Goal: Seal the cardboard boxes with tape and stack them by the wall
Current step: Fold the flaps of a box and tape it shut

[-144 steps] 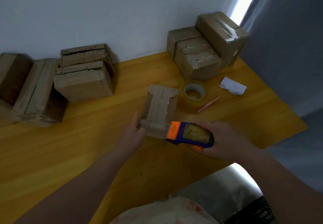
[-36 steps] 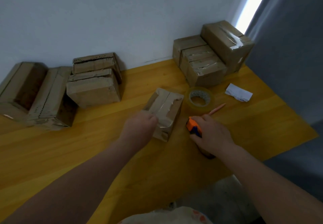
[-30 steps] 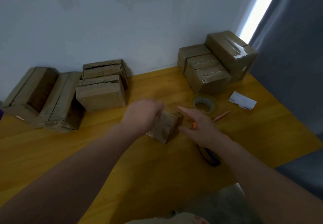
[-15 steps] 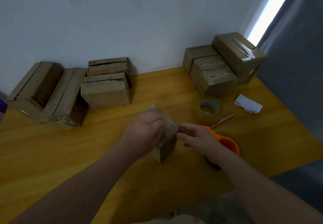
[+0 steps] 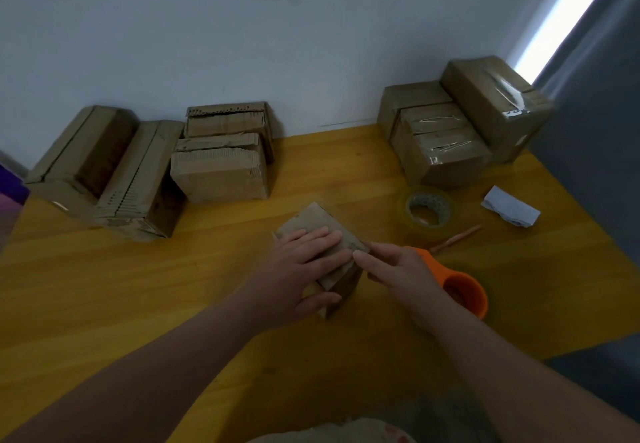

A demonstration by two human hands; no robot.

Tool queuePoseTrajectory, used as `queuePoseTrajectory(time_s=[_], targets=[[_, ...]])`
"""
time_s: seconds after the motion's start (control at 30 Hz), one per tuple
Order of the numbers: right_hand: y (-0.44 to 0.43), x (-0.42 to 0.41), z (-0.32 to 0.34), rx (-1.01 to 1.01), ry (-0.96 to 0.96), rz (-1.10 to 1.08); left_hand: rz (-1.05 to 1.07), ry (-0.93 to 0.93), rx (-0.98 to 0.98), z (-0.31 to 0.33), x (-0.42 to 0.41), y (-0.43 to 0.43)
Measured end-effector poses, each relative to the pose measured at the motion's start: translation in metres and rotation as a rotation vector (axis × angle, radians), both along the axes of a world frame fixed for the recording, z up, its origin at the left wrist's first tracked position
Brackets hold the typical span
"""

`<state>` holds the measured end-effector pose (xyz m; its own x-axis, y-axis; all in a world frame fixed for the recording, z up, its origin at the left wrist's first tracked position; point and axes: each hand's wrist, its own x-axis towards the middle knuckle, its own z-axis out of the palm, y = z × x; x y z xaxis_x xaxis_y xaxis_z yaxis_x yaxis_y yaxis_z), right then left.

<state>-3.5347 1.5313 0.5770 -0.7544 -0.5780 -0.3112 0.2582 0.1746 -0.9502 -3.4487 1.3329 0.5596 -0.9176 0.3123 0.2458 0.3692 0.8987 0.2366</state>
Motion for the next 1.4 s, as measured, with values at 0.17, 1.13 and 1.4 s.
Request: queuePoseTrajectory(time_s=[0.17, 1.13, 1.4], targets=[[-0.004, 0.002, -0.003, -0.014, -0.016, -0.072, -0.019, 0.057, 0.065, -0.004, -0.002, 0.001], [-0.042, -0.023, 0.037, 0.533, 0.91, -0.116, 0.317, 0.246, 0.256, 0.015, -0.008, -0.002], [-0.074, -0.038, 0.055, 0.808, 0.976, 0.171, 0.471, -0.261, 0.368, 0.016, -0.022, -0.023]])
